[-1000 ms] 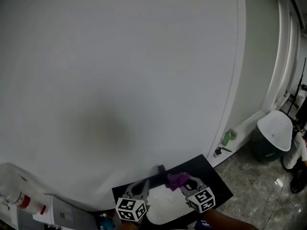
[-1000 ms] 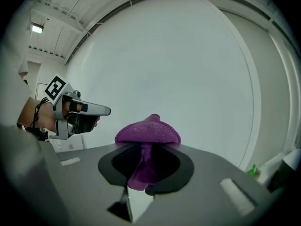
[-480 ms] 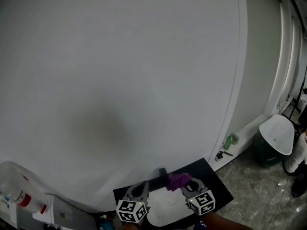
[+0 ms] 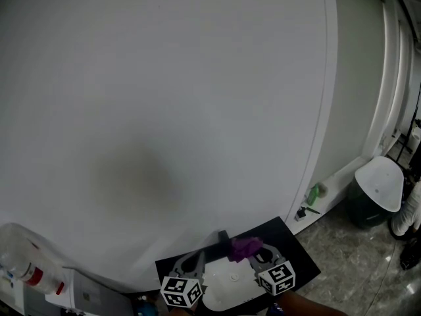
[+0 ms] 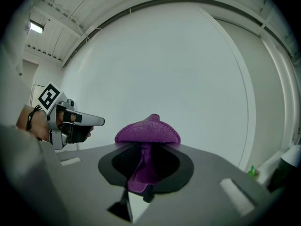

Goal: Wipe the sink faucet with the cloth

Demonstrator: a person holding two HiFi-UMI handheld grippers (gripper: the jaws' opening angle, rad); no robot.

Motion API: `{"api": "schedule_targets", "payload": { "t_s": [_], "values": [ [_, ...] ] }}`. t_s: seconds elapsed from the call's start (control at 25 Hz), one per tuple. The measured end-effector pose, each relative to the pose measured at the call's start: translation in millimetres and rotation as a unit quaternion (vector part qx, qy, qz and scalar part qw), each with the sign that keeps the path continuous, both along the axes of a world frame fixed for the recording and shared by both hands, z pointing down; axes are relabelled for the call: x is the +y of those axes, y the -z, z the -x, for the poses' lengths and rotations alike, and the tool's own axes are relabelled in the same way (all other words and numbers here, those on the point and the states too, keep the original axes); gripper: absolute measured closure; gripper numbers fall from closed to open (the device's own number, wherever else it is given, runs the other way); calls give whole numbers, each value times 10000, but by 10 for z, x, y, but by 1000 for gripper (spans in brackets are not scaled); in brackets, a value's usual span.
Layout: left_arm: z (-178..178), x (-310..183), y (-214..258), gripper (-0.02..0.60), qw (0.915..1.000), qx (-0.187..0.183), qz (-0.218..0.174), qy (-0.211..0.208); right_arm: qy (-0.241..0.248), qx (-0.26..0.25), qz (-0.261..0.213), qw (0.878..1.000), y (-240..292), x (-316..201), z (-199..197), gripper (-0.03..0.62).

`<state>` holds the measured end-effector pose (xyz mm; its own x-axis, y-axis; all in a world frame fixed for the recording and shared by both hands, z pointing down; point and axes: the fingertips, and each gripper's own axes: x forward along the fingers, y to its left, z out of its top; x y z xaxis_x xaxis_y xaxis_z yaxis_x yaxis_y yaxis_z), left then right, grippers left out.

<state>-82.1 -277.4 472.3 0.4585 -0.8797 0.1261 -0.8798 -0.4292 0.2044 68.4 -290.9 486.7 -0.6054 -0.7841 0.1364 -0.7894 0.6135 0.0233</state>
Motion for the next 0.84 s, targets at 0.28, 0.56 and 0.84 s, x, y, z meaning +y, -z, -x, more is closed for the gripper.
{"api": "schedule_targets", "payload": {
  "t_s": [0.28, 0.56, 0.84],
  "values": [
    [2, 1, -23, 577, 10000, 49, 25, -5, -7, -15, 44, 10000, -33, -16, -9, 526],
    [-9, 30, -39, 577, 9999, 147, 77, -28, -11, -16, 108, 9999, -70, 21, -22, 525],
    [-76, -2, -39, 577, 9998, 161, 109, -88, -48, -51, 57, 10000, -18, -16, -86, 526]
  ]
}}
